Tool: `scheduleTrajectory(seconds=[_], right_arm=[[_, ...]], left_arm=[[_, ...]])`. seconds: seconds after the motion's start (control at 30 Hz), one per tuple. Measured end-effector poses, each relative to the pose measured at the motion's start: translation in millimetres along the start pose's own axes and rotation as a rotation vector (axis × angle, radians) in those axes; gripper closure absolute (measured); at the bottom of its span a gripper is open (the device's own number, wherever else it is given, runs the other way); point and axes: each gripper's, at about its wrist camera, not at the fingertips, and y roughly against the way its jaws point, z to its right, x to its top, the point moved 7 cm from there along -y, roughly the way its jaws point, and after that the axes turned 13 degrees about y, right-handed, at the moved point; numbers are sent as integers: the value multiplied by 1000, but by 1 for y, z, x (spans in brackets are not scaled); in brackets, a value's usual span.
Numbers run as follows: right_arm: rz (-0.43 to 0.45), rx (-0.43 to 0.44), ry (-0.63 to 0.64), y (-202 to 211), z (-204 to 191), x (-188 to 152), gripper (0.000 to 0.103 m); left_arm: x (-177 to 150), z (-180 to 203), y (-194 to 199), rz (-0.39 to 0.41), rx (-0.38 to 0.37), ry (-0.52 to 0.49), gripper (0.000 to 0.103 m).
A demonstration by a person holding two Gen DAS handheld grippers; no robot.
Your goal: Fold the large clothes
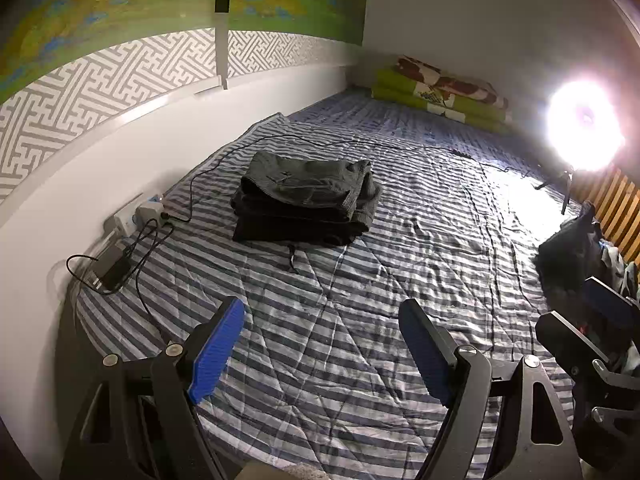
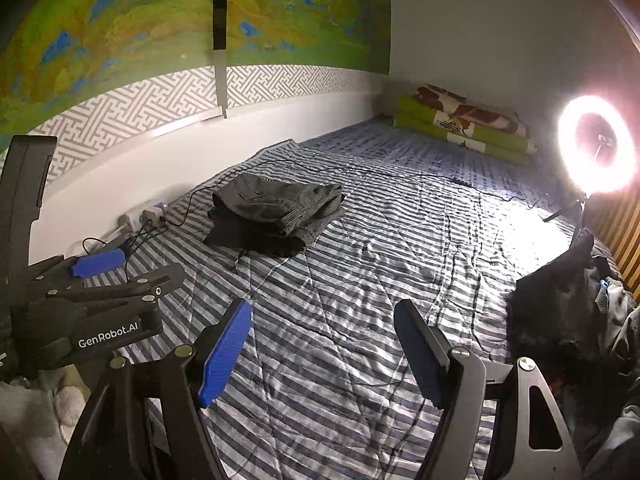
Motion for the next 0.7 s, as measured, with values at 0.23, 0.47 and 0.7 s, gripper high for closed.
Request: scheduleTrajectory(seconds=[0.23,0.47,0.7], right_arm=[[-5,17,9,-2,-6,-1,33],[-8,26,14,-4,-10,-1,33],[-9,29,10,-4,-10,-3,33]], left_arm=[[0,-4,2,6,8,10,17],[0,-3,1,7,10,13,16],[-1,-3,0,6,13,11,16]])
